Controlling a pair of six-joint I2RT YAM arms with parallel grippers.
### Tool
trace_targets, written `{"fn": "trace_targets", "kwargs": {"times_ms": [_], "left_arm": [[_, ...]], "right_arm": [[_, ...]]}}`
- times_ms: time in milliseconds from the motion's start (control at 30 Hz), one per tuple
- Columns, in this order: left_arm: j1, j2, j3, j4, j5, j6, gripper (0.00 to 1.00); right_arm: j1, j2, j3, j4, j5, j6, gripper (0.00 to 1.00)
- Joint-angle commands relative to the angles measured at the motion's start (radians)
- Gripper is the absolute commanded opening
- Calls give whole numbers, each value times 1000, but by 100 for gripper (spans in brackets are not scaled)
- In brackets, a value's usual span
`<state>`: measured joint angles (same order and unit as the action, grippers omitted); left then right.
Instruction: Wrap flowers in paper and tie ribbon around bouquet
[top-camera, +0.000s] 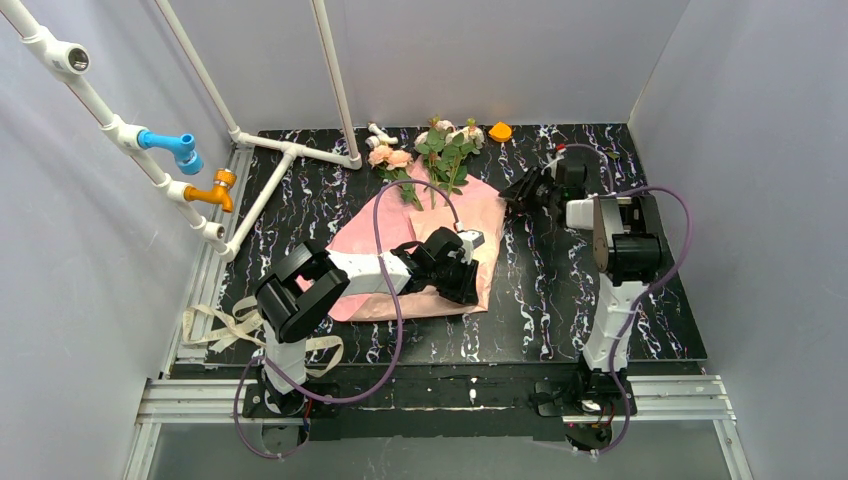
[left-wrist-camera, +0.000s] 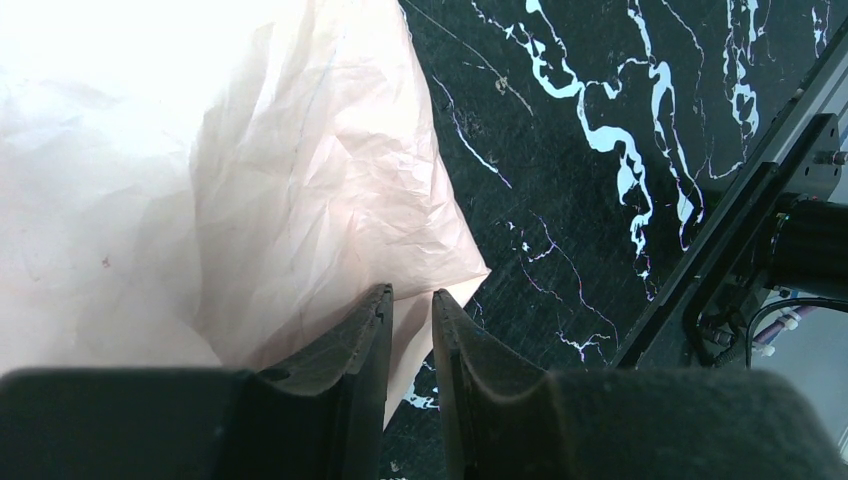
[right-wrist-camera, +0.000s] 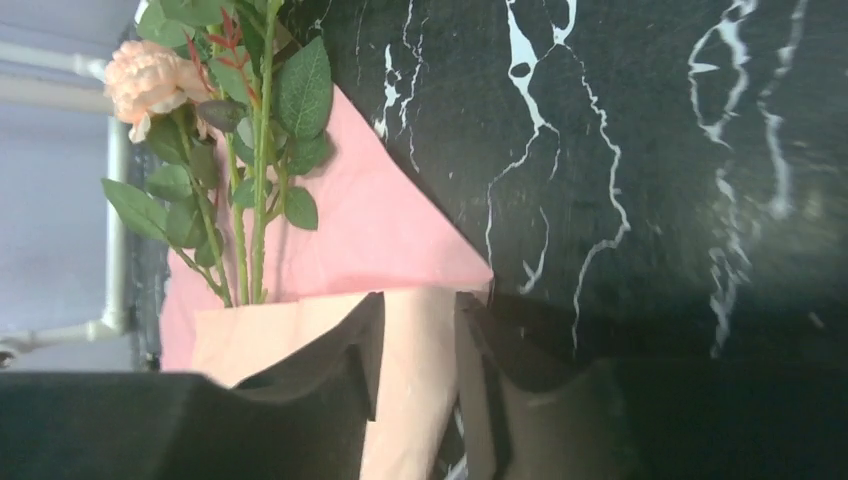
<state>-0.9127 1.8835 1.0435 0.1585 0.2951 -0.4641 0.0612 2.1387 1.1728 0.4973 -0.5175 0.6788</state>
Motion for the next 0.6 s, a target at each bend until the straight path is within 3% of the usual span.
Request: {"fn": "trace_targets", "kwargs": {"times_ms": [0,133,233,367,567], "left_arm": [[-6,7,-24,-124,-37,31,21],[-7,-7,-26,-133,-40,42,21],[-6,-10,-15,-153,-48,63,21],[-6,-10,-5,-190,-33,94,21],[-6,-26,-10,-207,-18,104,21]], "right_arm": [[12,-208,-46,-165,135,-125,51],[41,-377,-148,-215,178,-125,72],[84,-490,-224,-280,209,-154,80],[155,-622,-372,-325,247,-170,83],[165,-693,-554,-273,137,-142,77]]}}
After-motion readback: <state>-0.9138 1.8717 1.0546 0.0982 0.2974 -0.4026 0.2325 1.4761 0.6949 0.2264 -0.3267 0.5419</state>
